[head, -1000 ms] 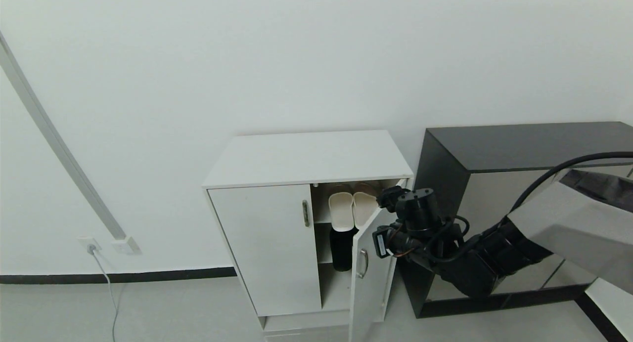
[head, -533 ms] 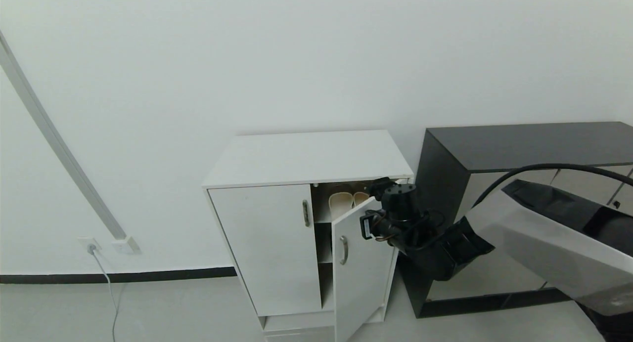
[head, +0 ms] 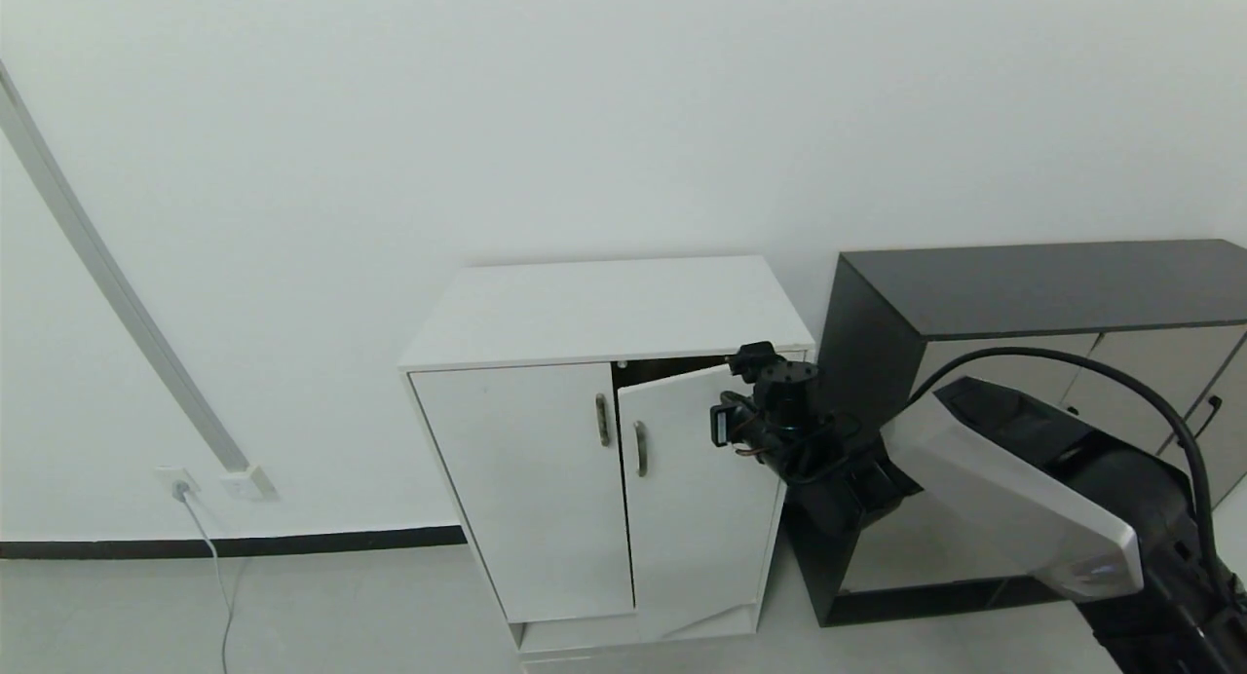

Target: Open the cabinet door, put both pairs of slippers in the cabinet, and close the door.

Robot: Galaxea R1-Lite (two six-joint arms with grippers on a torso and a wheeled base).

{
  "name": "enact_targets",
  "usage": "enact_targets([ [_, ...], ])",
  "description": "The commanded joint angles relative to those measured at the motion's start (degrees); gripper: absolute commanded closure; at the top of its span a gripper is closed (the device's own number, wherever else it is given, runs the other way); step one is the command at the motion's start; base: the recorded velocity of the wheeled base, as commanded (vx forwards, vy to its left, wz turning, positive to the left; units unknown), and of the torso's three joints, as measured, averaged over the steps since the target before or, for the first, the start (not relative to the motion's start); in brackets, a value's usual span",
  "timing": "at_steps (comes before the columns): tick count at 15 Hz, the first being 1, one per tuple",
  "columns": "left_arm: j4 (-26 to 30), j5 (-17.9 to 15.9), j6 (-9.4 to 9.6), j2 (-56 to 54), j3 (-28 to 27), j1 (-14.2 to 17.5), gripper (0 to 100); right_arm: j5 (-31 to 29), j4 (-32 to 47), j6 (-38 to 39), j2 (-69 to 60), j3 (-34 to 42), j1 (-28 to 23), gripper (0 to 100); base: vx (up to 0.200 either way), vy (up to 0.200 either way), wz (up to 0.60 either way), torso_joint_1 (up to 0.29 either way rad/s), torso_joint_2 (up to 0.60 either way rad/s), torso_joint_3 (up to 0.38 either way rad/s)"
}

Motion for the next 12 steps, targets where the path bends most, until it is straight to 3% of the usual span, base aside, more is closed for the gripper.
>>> enact_targets([
  [1, 0.0, 0.0, -0.02, 0.1, 0.0, 0.0, 100, 0.1, 0.0, 0.0, 2.1, -1.9, -0.5, 100, 0.0, 0.0, 0.0, 0.0, 0.0, 0.0],
  [12, 0.0, 0.0, -0.02, 0.1, 0.0, 0.0, 100, 0.1, 1.0, -0.1, 3.3, -6.3, -1.0, 100, 0.0, 0.0, 0.0, 0.0, 0.0, 0.0],
])
